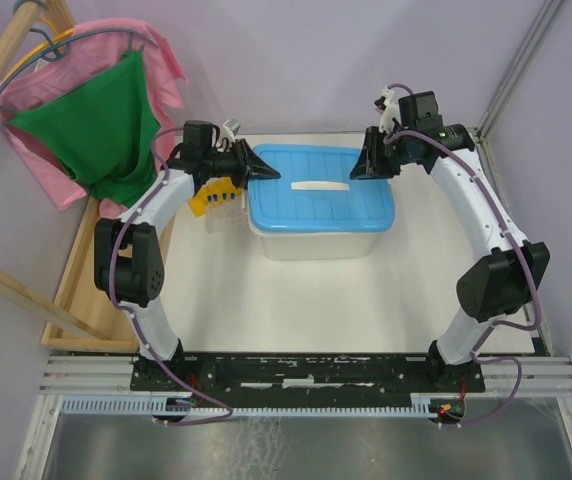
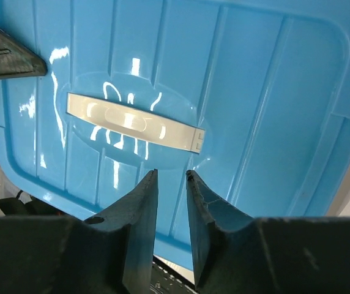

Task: Organize the chemistry lab equipment
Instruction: Adjust the storage box lid on the storage box, then pick up the storage box at the center of the board.

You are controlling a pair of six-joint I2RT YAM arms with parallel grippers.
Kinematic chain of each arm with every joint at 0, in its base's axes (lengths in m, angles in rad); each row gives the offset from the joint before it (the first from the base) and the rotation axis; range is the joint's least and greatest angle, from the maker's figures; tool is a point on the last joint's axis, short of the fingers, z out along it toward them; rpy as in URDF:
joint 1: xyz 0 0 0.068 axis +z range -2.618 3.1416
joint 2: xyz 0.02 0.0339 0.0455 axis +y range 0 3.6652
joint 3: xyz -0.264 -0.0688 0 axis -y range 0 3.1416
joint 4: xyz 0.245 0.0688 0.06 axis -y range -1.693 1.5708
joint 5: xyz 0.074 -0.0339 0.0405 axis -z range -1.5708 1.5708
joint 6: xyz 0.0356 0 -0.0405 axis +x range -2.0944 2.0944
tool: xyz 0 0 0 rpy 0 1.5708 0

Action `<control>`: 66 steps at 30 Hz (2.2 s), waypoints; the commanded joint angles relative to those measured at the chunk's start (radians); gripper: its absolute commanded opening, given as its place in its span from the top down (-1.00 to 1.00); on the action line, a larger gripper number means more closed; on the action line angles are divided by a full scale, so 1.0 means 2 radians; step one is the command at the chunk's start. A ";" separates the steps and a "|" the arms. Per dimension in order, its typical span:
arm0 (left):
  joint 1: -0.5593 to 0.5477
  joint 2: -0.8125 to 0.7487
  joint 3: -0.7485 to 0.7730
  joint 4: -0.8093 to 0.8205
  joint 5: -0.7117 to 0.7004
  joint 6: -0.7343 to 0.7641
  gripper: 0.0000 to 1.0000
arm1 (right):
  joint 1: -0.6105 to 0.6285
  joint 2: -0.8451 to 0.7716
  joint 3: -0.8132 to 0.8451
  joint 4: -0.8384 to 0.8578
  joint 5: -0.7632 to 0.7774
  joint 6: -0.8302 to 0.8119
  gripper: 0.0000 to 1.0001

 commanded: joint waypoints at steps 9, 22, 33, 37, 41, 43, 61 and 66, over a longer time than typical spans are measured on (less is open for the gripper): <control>0.007 -0.010 0.042 -0.063 -0.122 0.062 -0.31 | 0.031 0.029 -0.002 -0.026 0.030 -0.040 0.35; 0.004 -0.001 0.161 -0.148 -0.156 0.104 -0.98 | 0.039 0.037 0.001 -0.027 0.038 -0.046 0.36; -0.014 0.009 0.196 -0.230 -0.216 0.161 -0.98 | 0.048 0.039 0.002 -0.026 0.030 -0.051 0.37; -0.020 0.008 0.197 -0.245 -0.246 0.176 -0.99 | 0.053 0.044 0.002 -0.028 0.029 -0.054 0.37; -0.025 0.005 0.202 -0.256 -0.279 0.190 -0.99 | 0.057 0.045 0.002 -0.027 0.028 -0.054 0.37; -0.027 0.006 0.211 -0.267 -0.293 0.199 -0.99 | 0.058 0.045 0.003 -0.027 0.029 -0.054 0.37; -0.048 0.008 0.258 -0.334 -0.399 0.245 -0.98 | 0.067 0.040 -0.004 -0.028 0.030 -0.058 0.37; -0.050 -0.001 0.244 -0.330 -0.400 0.241 -0.99 | 0.069 0.033 -0.013 -0.024 0.034 -0.058 0.38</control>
